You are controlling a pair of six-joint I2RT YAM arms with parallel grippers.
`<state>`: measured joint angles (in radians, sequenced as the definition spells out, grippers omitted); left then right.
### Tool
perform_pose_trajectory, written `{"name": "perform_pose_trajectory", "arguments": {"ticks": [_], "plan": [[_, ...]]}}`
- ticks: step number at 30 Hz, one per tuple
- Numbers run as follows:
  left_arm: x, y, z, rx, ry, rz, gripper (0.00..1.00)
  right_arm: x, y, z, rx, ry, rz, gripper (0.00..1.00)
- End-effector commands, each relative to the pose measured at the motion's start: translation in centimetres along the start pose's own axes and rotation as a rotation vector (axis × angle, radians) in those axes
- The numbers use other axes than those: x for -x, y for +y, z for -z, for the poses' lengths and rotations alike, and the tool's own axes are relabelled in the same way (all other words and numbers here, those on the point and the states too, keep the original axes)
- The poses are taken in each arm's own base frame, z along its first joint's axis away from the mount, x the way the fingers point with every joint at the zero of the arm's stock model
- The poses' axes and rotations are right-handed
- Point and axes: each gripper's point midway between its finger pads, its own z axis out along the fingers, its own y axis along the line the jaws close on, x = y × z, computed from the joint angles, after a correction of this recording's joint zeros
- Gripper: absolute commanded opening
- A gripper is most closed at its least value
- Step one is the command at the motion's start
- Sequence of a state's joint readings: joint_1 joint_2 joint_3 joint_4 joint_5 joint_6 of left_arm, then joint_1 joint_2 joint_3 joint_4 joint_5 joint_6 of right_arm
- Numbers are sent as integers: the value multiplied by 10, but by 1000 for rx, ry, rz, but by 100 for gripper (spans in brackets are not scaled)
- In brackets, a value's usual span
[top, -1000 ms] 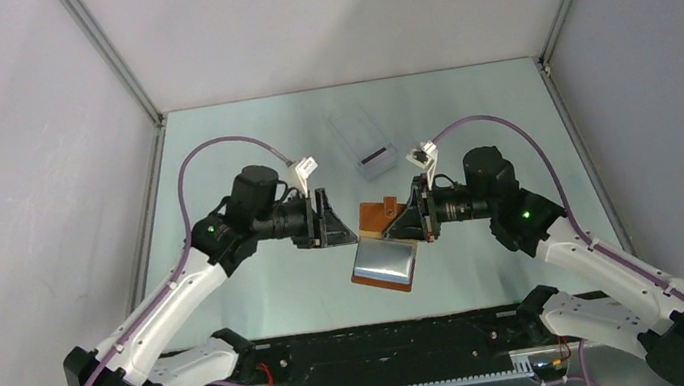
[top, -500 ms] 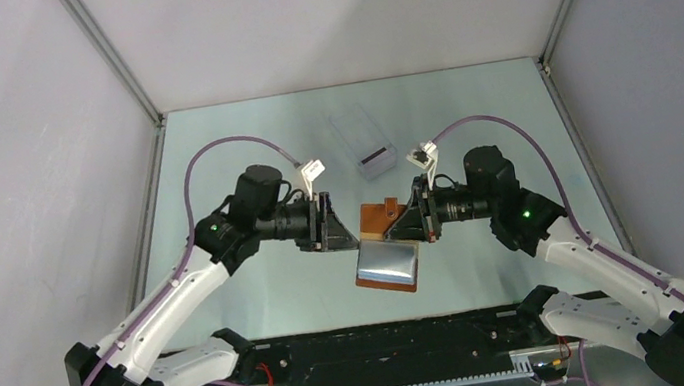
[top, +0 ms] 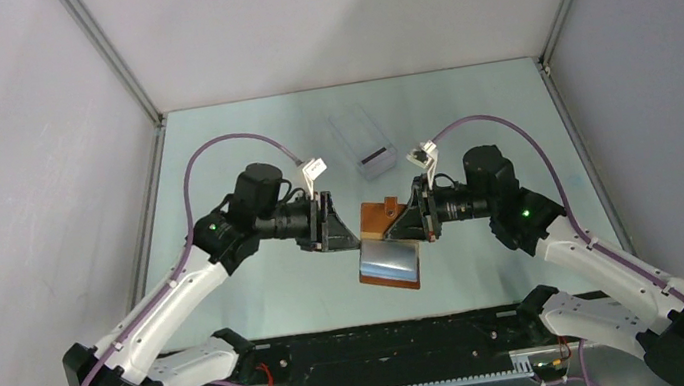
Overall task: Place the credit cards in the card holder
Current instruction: Open the card holder.
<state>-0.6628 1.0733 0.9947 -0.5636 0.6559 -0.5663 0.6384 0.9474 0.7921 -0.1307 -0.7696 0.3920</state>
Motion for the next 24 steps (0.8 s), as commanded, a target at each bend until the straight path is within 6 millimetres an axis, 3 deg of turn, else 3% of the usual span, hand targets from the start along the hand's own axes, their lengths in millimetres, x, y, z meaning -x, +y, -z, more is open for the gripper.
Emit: {"name": "perform_pose_trajectory", "arguments": {"ticks": [1,10,24], "plan": [[10,-14,6,-30,-51,-68,49,17,13,3,35,-34,38,0],[2,7,9,70,-64,-45,61,18,11,5,27,-39,31,0],[-3,11,4,66,-24,-35,56,16,8,6,20,-32,14,0]]}}
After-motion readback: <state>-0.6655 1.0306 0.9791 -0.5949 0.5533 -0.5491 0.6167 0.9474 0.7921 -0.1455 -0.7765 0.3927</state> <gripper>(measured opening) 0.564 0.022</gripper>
